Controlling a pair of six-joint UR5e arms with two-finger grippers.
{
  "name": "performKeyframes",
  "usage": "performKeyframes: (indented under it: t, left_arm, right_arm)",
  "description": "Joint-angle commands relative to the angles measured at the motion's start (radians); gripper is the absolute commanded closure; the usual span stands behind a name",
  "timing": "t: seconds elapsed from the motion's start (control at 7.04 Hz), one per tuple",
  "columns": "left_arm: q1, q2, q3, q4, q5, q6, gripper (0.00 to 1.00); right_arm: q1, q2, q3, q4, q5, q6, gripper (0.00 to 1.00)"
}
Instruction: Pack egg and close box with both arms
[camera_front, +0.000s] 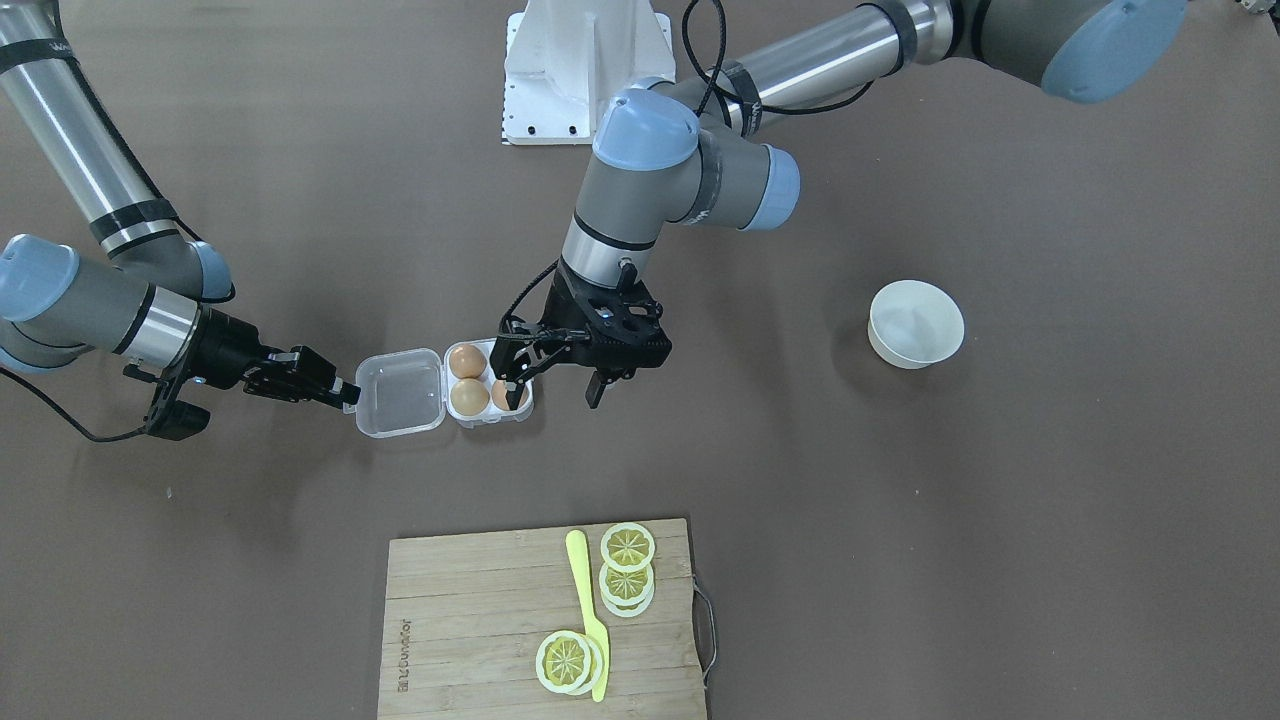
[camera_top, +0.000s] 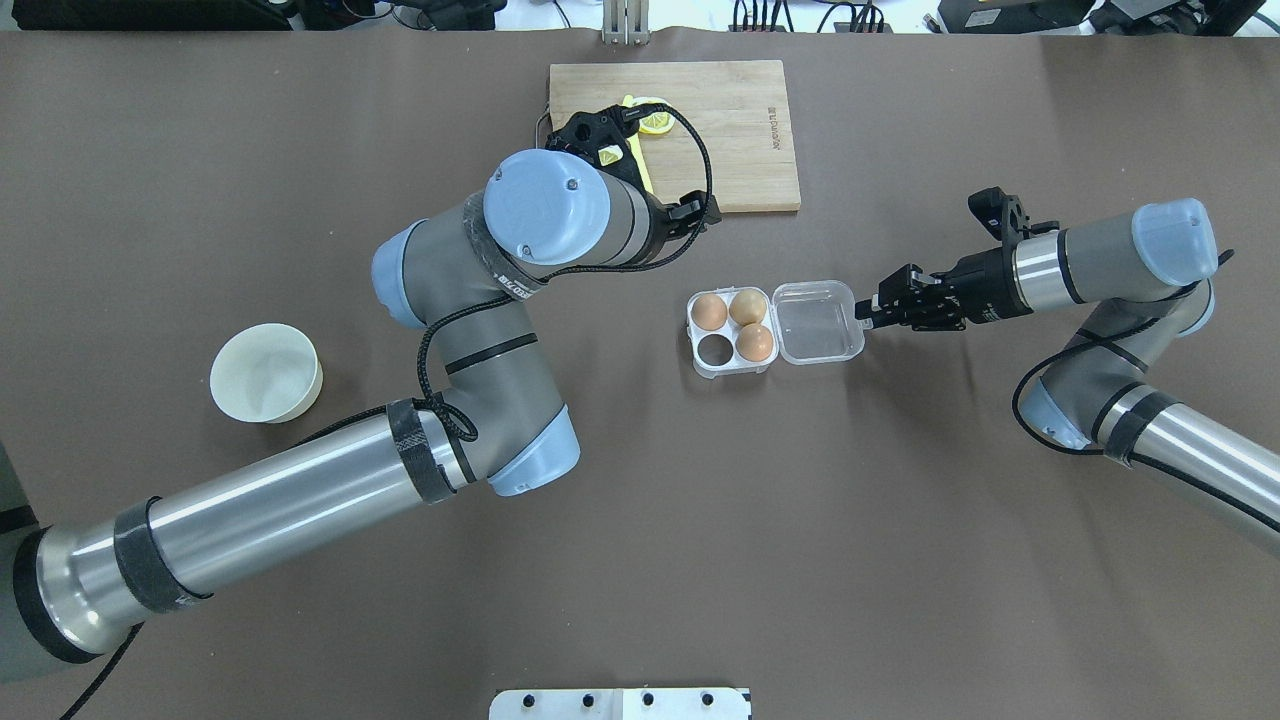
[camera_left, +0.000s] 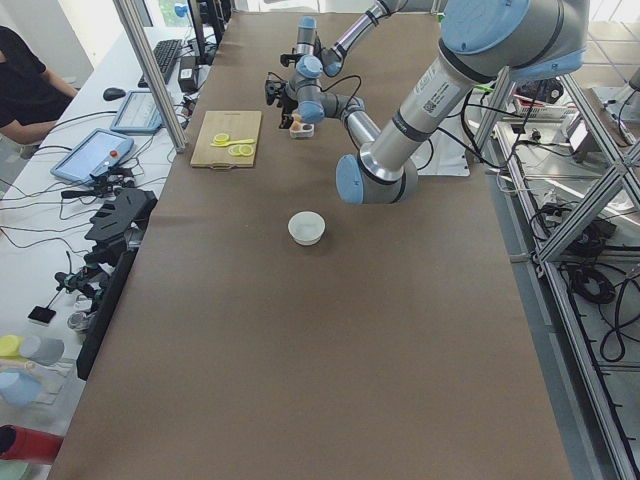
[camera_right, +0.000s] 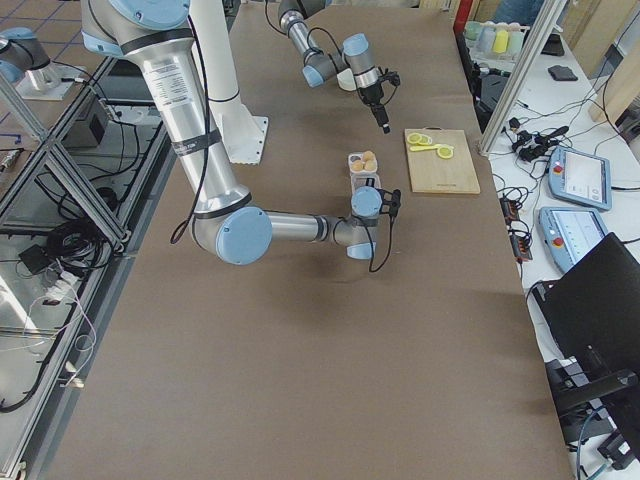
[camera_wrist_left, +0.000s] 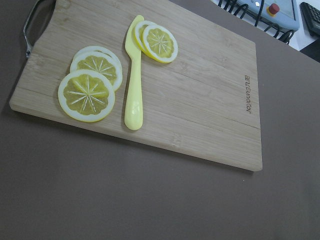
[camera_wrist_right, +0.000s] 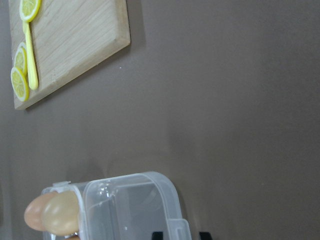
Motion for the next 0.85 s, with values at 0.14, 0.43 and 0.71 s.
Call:
performKeyframes:
  t: [0.14, 0.43, 0.71]
  left_arm:
    - [0.000, 0.000, -0.001, 0.000, 0.000, 0.000, 0.06]
    - [0.000, 0.000, 0.001, 0.000, 0.000, 0.000, 0.06]
    - [0.002, 0.000, 0.001, 0.000, 0.000, -0.002, 0.06]
  right_arm:
    - [0.000, -0.002, 0.000, 0.001, 0.001, 0.000, 0.67]
    - [0.002, -0.002, 0.000, 0.001, 0.001, 0.000, 0.73]
    - [0.002, -0.002, 0.000, 0.001, 0.002, 0.000, 0.73]
